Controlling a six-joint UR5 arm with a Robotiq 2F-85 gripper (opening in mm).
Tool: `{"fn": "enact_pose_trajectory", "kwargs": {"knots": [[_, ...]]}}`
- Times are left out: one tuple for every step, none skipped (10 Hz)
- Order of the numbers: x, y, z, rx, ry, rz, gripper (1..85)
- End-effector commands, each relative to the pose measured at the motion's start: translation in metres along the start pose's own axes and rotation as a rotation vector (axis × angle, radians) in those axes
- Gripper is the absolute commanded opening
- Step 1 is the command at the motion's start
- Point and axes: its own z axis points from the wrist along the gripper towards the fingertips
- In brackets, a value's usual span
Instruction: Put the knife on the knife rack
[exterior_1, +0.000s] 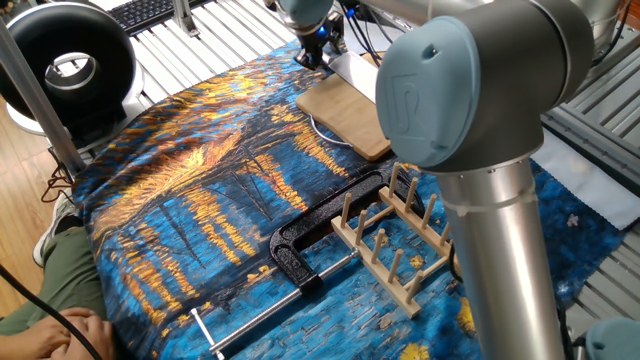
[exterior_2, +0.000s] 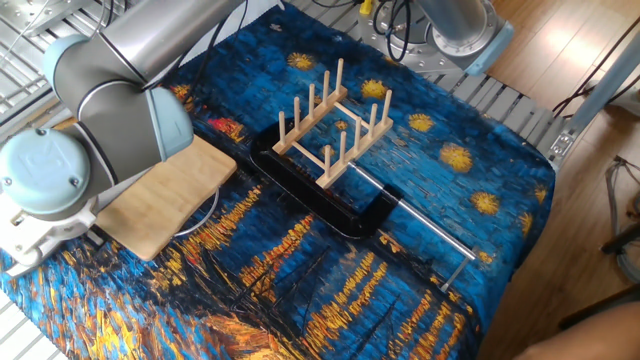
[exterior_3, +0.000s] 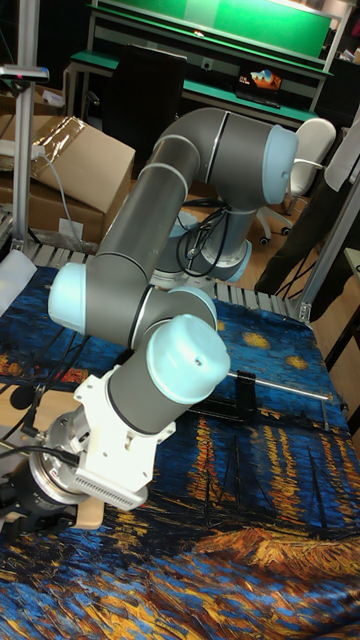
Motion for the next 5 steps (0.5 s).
{"fn": "enact_pose_trajectory", "kwargs": {"knots": [[0.0055,-0.0010,0.0029,0.003,0.021,0.008,44.3],[0.0050,-0.0003,0.0044,0.004,0.020,0.008,44.3],[0.0042,-0.0007,0.0058,0.007,0.020,0.008,44.3],[0.0038,-0.0006,0.0066,0.007,0.020,0.007,44.3],[0.0038,-0.0013,0.0072,0.012,0.021,0.006,44.3]]}}
